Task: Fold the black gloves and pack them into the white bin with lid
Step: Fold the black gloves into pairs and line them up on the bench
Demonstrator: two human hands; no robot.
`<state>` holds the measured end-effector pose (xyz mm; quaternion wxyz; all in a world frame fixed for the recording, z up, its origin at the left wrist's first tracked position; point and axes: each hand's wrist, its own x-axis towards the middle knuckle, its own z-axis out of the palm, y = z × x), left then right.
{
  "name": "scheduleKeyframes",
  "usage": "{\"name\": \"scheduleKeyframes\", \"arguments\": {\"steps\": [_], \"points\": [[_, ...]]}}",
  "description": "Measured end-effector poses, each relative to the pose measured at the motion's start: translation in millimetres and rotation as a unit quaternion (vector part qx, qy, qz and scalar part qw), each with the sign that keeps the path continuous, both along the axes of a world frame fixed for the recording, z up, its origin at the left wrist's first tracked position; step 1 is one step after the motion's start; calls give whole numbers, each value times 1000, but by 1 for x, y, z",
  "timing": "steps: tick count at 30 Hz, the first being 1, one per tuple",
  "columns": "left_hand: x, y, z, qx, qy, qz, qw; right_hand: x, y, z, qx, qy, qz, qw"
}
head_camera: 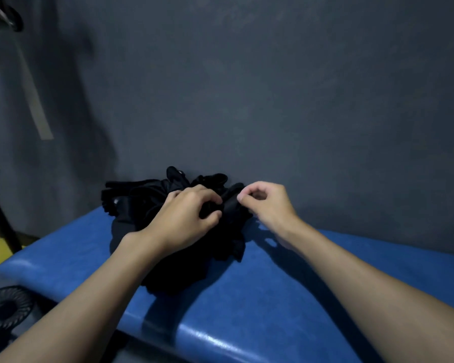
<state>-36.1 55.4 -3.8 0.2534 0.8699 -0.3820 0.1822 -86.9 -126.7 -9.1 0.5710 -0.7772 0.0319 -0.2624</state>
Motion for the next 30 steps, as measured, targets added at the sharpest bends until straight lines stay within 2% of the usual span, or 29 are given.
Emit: {"name": "scheduleKeyframes", "arguments": {"steps": [6,11,15,21,25,30], "points": [[-20,8,16,-75,15,0,997,-23,0,27,58,-66,-9,996],[-35,-1,26,-78,25,-31,996,-53,-13,47,68,-77,-32,994],[-41,-15,20,-142,124,-70,979,-77,-22,48,88,-64,-30,994],[-61,-42,4,-162,231,-121,952,-112,-30,35,88,-38,-15,995],[-72,-46,5,-178,187,-127,958,-127,-34,26,88,-27,-8,996],[-77,-53,9,-210,140,-87,964,-137,-47,17,102,-18,1,995]]}}
